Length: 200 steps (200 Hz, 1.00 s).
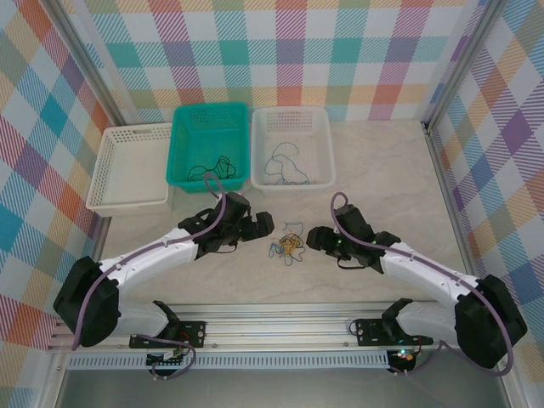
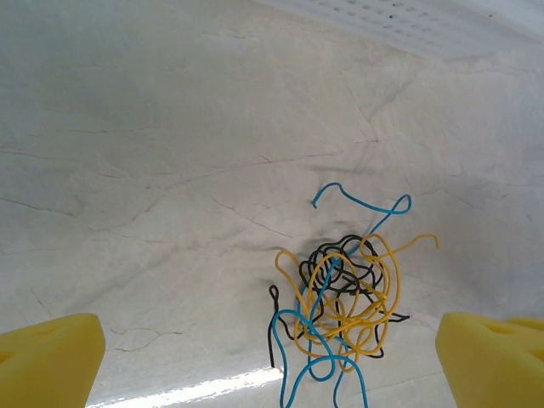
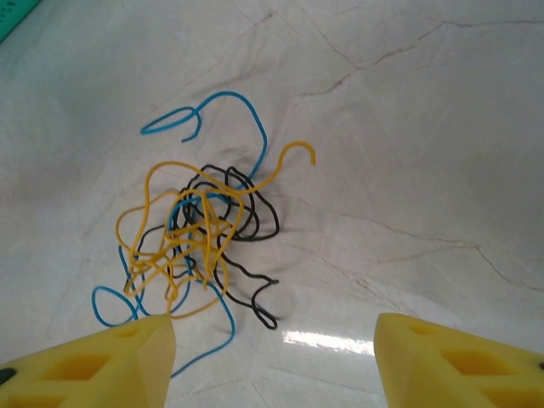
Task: Untangle the cables
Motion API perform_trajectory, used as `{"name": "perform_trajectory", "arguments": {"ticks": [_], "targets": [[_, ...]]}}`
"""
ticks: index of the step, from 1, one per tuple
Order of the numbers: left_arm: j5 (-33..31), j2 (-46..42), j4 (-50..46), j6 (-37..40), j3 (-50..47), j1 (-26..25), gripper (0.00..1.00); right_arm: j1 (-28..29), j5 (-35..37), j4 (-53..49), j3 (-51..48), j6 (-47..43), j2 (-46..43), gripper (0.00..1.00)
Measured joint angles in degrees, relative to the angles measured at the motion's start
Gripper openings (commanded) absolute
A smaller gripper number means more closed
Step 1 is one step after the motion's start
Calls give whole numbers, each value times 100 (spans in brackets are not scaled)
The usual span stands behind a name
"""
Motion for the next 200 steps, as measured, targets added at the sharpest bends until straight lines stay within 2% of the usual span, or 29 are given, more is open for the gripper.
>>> {"name": "perform_trajectory", "arguments": {"ticks": [24, 57, 124, 200], "targets": [[-7, 20, 76, -146, -92, -7, 100, 0, 295, 378, -39, 160, 304, 39], [-70, 2, 125, -249, -192, -37, 100, 0, 616, 837, -39, 306, 835, 40], [-199, -376, 162, -334, -352, -37, 100, 0, 704, 1419, 107, 343, 1692, 41], [-221, -518, 155, -334, -490, -39, 100, 0, 702, 1867, 203, 492, 2247, 35]]}}
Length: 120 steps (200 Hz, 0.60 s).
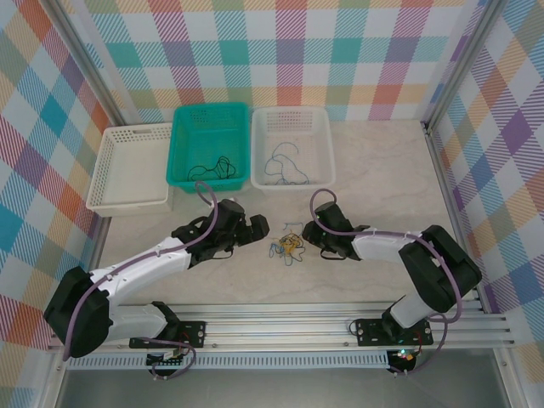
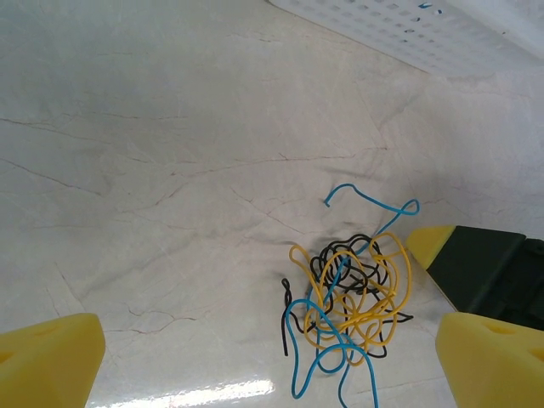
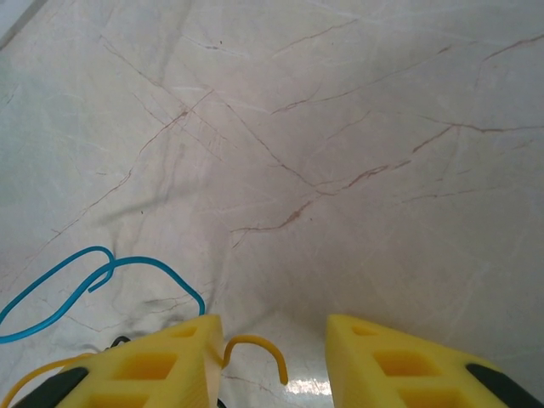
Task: Untangle the cables
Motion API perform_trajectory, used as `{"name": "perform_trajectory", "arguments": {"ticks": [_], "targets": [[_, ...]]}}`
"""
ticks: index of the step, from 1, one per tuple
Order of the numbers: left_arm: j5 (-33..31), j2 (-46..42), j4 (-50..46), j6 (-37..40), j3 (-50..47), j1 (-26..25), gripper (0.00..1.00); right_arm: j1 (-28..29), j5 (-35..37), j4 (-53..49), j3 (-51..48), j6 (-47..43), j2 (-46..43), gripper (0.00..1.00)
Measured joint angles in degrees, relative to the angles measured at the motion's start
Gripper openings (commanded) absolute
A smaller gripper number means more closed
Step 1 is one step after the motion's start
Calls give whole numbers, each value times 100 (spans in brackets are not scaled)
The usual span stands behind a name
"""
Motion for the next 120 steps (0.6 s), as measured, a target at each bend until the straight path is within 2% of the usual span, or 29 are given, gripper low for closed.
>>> {"name": "perform_trajectory", "arguments": {"ticks": [19, 85, 120], "targets": [[7, -4, 2, 0, 0, 0, 100, 0, 7, 138, 0, 37, 81, 30], [236, 52, 199, 166, 0, -2, 100, 0, 0, 785, -168, 63, 188, 0], [225, 68, 208, 197, 4, -2, 100, 0, 7, 826, -282, -81, -136, 0]]}}
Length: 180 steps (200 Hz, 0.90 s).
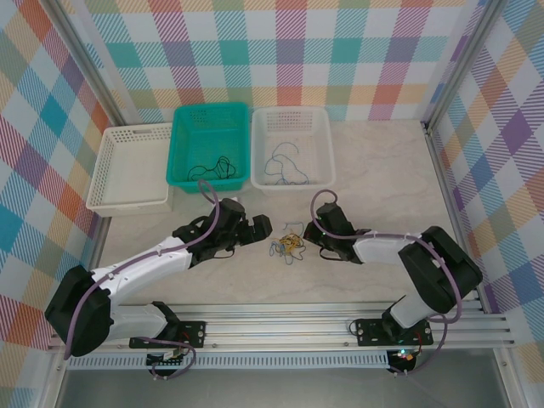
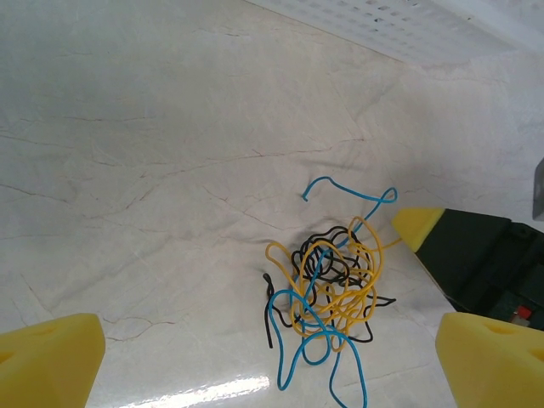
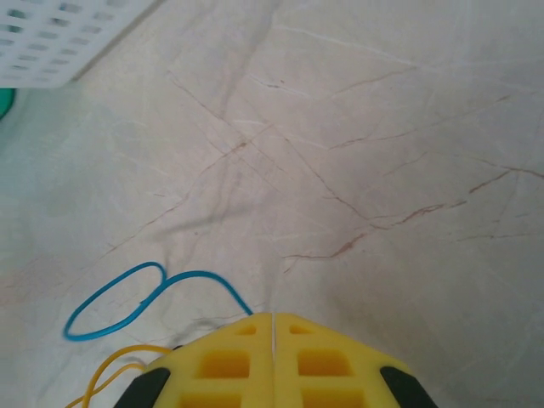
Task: Untangle the cables
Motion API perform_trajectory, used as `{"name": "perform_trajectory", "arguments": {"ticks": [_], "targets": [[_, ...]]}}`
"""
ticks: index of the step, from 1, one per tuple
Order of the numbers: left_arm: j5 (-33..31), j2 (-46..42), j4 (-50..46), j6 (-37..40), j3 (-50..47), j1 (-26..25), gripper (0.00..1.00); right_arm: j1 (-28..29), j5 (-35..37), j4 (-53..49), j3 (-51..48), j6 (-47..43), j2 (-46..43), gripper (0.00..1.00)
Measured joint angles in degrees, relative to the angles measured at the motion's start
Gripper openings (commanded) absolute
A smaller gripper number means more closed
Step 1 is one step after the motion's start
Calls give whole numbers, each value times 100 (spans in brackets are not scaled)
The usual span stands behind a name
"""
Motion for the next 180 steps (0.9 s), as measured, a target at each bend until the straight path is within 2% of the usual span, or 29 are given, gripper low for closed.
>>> {"name": "perform_trajectory", "arguments": {"ticks": [76, 138, 180], "targets": [[-39, 92, 114, 186, 15, 0, 100, 0, -72, -55, -92, -651, -1054, 0], [326, 345, 195, 898, 369, 0, 100, 0, -184, -514, -92, -1469, -1941, 0], [721, 345, 501, 1790, 422, -28, 100, 0, -280, -1102, -33, -1749, -2413, 0]]}}
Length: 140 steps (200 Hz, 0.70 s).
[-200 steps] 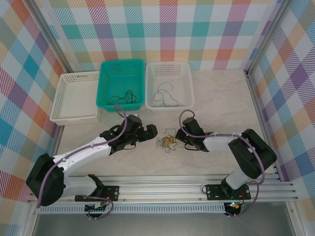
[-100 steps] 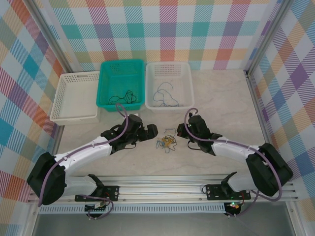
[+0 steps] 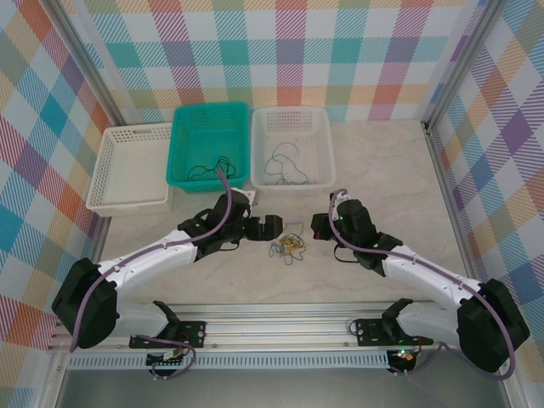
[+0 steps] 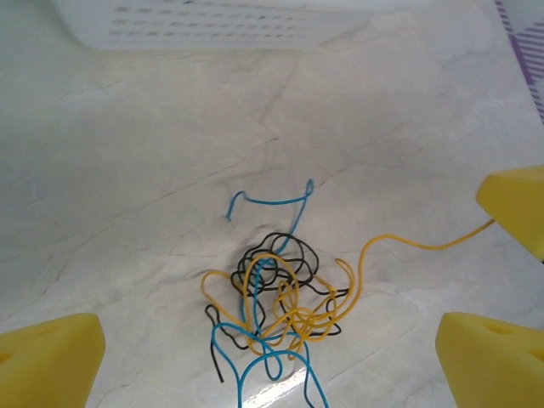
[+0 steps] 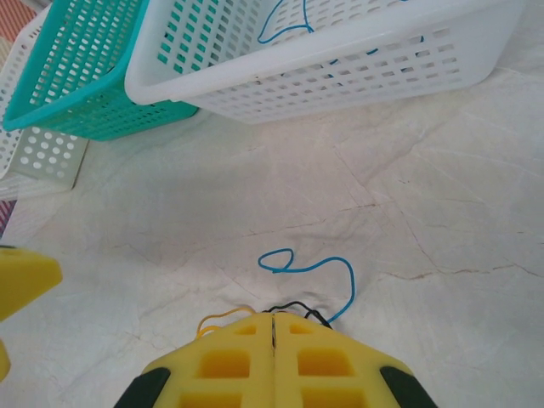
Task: Untangle the cables
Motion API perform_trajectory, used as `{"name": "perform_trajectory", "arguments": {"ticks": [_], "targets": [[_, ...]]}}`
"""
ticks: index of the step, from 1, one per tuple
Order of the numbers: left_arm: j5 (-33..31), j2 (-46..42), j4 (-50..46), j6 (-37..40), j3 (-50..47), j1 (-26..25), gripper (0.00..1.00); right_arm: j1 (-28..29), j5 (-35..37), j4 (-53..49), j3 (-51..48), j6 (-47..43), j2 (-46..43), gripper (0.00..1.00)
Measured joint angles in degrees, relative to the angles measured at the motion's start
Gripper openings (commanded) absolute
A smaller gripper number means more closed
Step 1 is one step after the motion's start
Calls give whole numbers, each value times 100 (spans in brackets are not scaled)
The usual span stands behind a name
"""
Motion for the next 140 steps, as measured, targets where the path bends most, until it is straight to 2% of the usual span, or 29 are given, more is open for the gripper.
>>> {"name": "perform_trajectory", "arguments": {"ticks": [63, 86, 114, 140], "targets": [[835, 160, 1104, 1119, -7, -68, 100, 0, -328, -363, 282, -7, -472, 0], [826, 337, 1379, 1539, -7, -282, 100, 0, -435, -396, 389, 0, -573, 0], [662, 693, 1427, 2116, 136, -634, 93, 0, -592, -385, 466, 39, -667, 0], [483, 1056, 1569, 2400, 216, -721, 87, 0, -822, -299, 474, 81, -730, 0]]}}
